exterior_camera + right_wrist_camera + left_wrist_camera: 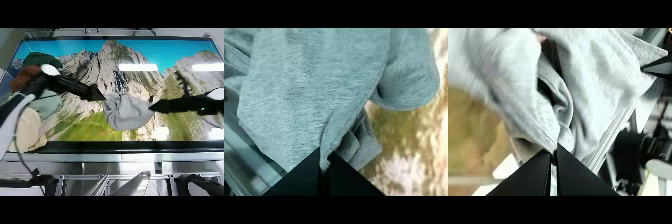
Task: Fold the shirts.
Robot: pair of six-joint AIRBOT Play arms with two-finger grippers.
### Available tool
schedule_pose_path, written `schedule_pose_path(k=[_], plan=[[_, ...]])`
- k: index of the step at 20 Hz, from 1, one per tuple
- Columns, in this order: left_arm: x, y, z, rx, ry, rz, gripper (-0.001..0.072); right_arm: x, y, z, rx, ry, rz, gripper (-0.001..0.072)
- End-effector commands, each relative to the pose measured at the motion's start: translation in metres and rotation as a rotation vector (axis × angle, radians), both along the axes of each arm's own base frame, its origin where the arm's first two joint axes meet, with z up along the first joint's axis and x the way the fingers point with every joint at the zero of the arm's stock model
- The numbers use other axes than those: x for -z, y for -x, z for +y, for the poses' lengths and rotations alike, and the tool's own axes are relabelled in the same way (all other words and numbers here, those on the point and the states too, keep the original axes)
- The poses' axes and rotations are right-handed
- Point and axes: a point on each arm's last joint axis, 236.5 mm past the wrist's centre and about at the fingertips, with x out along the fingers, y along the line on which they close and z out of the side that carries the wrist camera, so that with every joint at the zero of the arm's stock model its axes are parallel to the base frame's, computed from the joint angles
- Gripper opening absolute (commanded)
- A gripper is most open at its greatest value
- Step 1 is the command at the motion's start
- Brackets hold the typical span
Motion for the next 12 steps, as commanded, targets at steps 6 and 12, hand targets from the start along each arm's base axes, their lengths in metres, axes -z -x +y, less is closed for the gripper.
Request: schedule_pose_path(k=[6,12], plan=[[-0.146,0.033,0.068,-0.109,0.049,-0.326,0.0018,-0.181,0.007,-0.035,0.179,-0.081,-0.463,0.0015],[-0.143,0.069,0.069,-0.025,-0.045,-0.315,0.0017,-0.164,0.024,-0.029,0.129,-0.070,-0.372,0.0015]])
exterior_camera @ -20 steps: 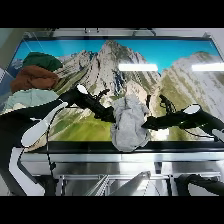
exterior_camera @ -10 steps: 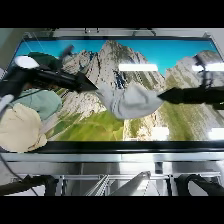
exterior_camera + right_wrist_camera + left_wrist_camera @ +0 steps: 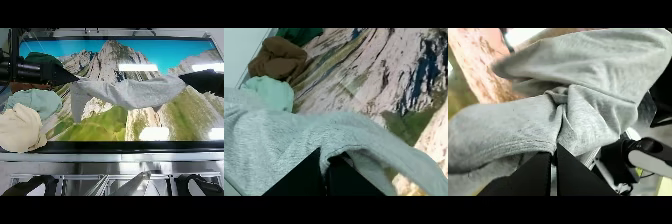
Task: Fold the shirts.
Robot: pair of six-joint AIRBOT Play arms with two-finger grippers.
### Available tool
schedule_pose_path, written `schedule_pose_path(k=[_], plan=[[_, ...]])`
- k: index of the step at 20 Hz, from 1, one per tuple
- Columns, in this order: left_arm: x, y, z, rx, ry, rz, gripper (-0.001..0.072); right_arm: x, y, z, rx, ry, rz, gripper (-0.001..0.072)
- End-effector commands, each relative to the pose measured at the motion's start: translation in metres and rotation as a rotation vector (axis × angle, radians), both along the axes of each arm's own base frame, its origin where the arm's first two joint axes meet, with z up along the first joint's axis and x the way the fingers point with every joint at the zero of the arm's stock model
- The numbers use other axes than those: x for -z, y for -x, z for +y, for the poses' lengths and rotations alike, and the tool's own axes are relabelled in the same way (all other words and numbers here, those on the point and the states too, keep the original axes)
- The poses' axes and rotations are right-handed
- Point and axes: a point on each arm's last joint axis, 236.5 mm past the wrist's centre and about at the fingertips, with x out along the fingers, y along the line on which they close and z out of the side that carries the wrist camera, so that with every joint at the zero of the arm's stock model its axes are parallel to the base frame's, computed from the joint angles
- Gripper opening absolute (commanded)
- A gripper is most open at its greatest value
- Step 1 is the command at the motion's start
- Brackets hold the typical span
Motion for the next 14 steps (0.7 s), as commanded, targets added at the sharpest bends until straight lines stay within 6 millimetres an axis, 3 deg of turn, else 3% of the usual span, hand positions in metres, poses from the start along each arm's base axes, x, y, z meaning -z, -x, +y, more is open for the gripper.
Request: schedule_pose_path(k=[1,3,6,11,13,14], plan=[[0.013,0.011,0.024,-0.043,-0.133,0.016,0.0018,0.006,0.005,-0.006,0.017,0.027,0.034,0.0014],[0.015,0.011,0.040,-0.091,-0.175,0.021,0.0018,0.009,0.007,-0.005,0.020,0.019,0.059,0.0014],[0.002,0.022,0.043,-0.092,-0.171,-0.007,0.0019,0.000,0.020,0.009,-0.048,-0.031,0.068,0.0014],[-0.018,0.087,0.030,0.021,-0.200,-0.018,0.0023,-0.038,0.068,0.032,-0.122,-0.035,-0.049,0.0015],[-0.026,0.097,0.025,0.025,-0.197,-0.049,0.0028,-0.051,0.069,0.028,-0.071,-0.019,-0.116,0.0015],[-0.025,0.095,0.022,0.028,-0.194,-0.045,0.0028,-0.049,0.059,0.021,-0.028,-0.002,-0.126,0.0015]])
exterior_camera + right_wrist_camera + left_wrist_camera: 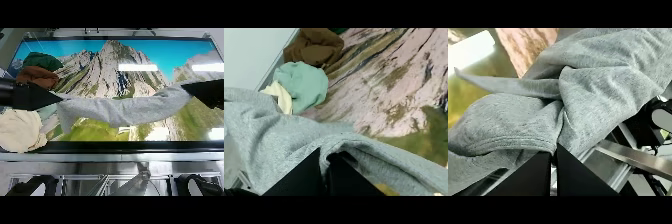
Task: Fold the shirts.
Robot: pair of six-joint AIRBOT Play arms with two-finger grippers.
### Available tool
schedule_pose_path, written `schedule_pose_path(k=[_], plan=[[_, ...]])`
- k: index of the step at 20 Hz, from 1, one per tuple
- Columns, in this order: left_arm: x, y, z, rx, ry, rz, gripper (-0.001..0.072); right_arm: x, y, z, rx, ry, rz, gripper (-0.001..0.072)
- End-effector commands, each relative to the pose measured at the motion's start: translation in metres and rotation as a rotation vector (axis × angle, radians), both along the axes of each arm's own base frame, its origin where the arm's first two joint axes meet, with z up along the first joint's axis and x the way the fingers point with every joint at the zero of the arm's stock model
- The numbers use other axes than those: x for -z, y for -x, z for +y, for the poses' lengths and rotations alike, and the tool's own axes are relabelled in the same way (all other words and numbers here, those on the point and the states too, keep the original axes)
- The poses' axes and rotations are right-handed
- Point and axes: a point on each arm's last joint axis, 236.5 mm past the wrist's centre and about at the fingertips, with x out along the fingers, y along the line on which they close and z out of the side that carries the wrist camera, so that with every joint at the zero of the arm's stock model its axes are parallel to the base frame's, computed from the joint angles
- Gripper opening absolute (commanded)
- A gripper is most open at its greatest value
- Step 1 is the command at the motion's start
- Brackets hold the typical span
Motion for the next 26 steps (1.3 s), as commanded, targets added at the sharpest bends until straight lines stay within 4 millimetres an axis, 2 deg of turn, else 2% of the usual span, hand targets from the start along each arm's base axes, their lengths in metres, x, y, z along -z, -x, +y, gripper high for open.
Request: schedule_pose_path(k=[1,2,4,7,8,10,11,12,14,15,17,18,20,22,24,26], plan=[[0.000,0.009,-0.006,0.019,-0.008,0.011,0.0028,-0.002,-0.015,-0.015,0.100,0.044,-0.050,0.0015],[0.009,-0.002,-0.008,0.017,-0.006,0.042,0.0029,0.013,-0.030,-0.020,0.113,0.060,-0.009,0.0015],[0.038,-0.033,-0.013,0.009,-0.001,0.139,0.0028,0.055,-0.057,-0.016,0.074,0.052,0.129,0.0015],[0.107,-0.078,-0.016,-0.017,-0.004,0.343,0.0029,0.138,-0.096,0.004,-0.024,0.061,0.323,0.0015],[0.135,-0.094,-0.014,-0.034,-0.004,0.408,0.0091,0.169,-0.111,0.007,-0.026,0.067,0.377,0.0046],[0.185,-0.118,-0.004,-0.087,0.003,0.524,0.0560,0.218,-0.134,0.001,0.008,0.066,0.473,0.0491],[0.205,-0.126,0.005,-0.118,0.010,0.576,0.0720,0.234,-0.140,-0.007,0.024,0.059,0.514,0.0537],[0.222,-0.132,0.018,-0.150,0.018,0.624,0.0720,0.244,-0.144,-0.020,0.046,0.047,0.544,0.0537],[0.244,-0.135,0.042,-0.193,0.040,0.710,0.0720,0.254,-0.141,-0.052,0.087,0.070,0.580,0.0537],[0.251,-0.133,0.052,-0.201,0.049,0.750,0.0720,0.262,-0.133,-0.072,0.100,0.100,0.611,0.0536],[0.259,-0.126,0.059,-0.195,0.058,0.806,0.0720,0.291,-0.102,-0.109,0.145,0.164,0.761,0.0535],[0.264,-0.120,0.057,-0.194,0.059,0.826,0.0720,0.307,-0.086,-0.120,0.171,0.177,0.827,0.0535],[0.280,-0.105,0.045,-0.176,0.046,0.855,0.0720,0.335,-0.059,-0.124,0.205,0.154,0.922,0.0535],[0.306,-0.088,0.038,-0.177,-0.019,0.875,0.0720,0.362,-0.044,-0.119,0.243,0.154,0.965,0.0535],[0.329,-0.080,0.040,-0.178,-0.117,0.855,0.0720,0.376,-0.039,-0.113,0.261,0.168,0.971,0.0535],[0.332,-0.082,0.035,-0.176,-0.135,0.830,0.0717,0.378,-0.042,-0.103,0.247,0.185,0.955,0.0516]])
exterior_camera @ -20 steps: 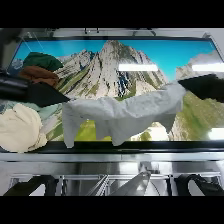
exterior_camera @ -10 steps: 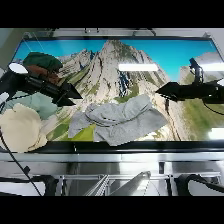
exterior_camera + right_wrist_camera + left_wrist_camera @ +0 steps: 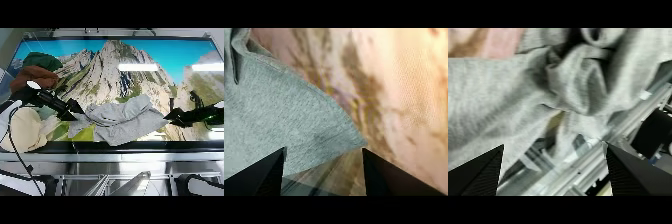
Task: Fold the shirts.
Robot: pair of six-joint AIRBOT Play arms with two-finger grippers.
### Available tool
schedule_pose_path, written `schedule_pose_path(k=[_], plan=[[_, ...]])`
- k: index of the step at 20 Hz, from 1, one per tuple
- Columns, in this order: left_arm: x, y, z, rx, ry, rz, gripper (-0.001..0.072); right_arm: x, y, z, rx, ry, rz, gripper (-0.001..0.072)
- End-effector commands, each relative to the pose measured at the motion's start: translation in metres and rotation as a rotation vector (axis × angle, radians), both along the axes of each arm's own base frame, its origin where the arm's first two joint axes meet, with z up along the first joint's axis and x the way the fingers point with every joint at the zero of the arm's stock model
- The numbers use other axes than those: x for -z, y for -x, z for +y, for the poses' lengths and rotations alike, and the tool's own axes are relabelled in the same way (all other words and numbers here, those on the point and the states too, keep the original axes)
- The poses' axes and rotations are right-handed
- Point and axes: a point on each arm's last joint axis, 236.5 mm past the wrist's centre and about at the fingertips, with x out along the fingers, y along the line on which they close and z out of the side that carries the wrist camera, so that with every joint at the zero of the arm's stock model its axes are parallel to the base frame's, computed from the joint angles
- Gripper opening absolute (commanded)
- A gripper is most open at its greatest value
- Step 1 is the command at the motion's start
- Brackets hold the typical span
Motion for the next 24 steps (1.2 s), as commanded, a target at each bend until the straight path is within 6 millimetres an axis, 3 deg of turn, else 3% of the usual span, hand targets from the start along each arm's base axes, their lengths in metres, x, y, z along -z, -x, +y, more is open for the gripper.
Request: schedule_pose_path(k=[1,5,6,7,8,9,10,11,13,14,15,17,20,22,24], plan=[[0.022,0.001,-0.005,0.024,-0.072,-0.037,0.0706,0.016,0.002,0.011,-0.002,0.034,0.001,0.0517],[0.031,-0.011,-0.023,0.031,-0.109,-0.114,0.0705,0.020,-0.014,0.046,-0.003,0.012,-0.036,0.0503],[0.032,-0.012,-0.027,0.036,-0.114,-0.127,0.0703,0.021,-0.016,0.054,-0.011,0.003,-0.043,0.0395],[0.034,-0.013,-0.031,0.044,-0.118,-0.138,0.0546,0.019,-0.018,0.062,-0.029,-0.009,-0.062,0.0260],[0.035,-0.013,-0.034,0.053,-0.121,-0.151,0.0308,0.016,-0.021,0.069,-0.039,-0.028,-0.079,0.0165],[0.035,-0.013,-0.038,0.064,-0.121,-0.160,0.0148,0.013,-0.023,0.071,-0.029,-0.043,-0.084,0.0064],[0.034,-0.012,-0.040,0.069,-0.119,-0.161,0.0057,0.011,-0.025,0.073,-0.017,-0.057,-0.085,0.0015],[0.033,-0.011,-0.041,0.071,-0.112,-0.156,0.0020,0.009,-0.025,0.073,-0.021,-0.055,-0.093,0.0014],[0.010,-0.009,-0.055,0.095,-0.015,-0.156,0.0020,-0.006,-0.023,0.076,-0.068,-0.063,-0.129,0.0014],[-0.014,-0.012,-0.064,0.097,0.068,-0.167,0.0020,-0.019,-0.024,0.075,-0.088,-0.068,-0.151,0.0013],[-0.053,-0.016,-0.075,0.084,0.186,-0.199,0.0020,-0.039,-0.028,0.070,-0.101,-0.069,-0.192,0.0013],[-0.136,-0.027,-0.083,0.047,0.380,-0.291,0.0021,-0.097,-0.046,0.049,-0.095,-0.052,-0.328,0.0013],[-0.272,-0.034,-0.068,0.008,0.579,-0.560,0.0020,-0.222,-0.072,0.003,-0.026,0.042,-0.616,0.0013],[-0.349,-0.030,-0.048,-0.030,0.633,-0.768,0.0021,-0.315,-0.075,-0.017,0.029,0.120,-0.828,0.0013],[-0.402,-0.017,-0.027,-0.059,0.618,-0.942,0.0021,-0.395,-0.066,-0.031,0.107,0.188,-1.015,0.0013]])
